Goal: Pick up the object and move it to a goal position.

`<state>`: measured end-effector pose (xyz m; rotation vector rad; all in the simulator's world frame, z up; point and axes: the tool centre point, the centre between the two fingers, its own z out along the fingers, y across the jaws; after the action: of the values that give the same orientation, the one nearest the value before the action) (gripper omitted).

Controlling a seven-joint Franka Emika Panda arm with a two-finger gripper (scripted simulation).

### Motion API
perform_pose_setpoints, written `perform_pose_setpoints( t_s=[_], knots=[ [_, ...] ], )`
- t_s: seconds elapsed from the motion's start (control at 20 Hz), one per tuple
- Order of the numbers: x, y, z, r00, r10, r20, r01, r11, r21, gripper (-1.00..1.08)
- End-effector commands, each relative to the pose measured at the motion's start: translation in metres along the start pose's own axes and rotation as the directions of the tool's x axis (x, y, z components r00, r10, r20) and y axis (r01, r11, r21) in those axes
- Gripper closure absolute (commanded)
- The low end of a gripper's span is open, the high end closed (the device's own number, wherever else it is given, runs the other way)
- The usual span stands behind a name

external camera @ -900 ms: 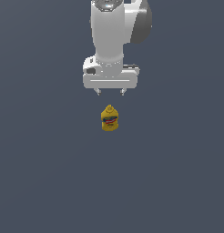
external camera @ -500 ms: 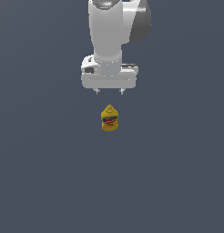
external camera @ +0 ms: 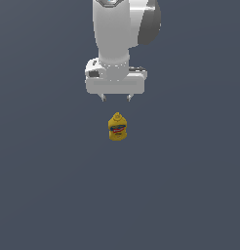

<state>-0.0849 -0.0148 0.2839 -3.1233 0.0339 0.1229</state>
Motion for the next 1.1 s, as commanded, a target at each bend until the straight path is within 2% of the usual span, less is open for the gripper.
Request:
perform_pose_setpoints(
  t_s=[0.0, 0.6, 0.8, 1.05],
  knots=[
    [0.000, 0.000, 0.001, 1.000, 0.011, 0.000, -0.011, 1.000, 0.000, -0.92],
    [0.000, 0.000, 0.008, 0.984, 0.180, -0.010, -0.180, 0.984, 0.000, -0.92],
    [0.001, 0.000, 0.013, 0.962, 0.273, -0.015, -0.273, 0.962, 0.001, -0.92],
    [0.001, 0.000, 0.019, 0.920, 0.392, -0.022, -0.392, 0.920, 0.005, -0.92]
  ],
)
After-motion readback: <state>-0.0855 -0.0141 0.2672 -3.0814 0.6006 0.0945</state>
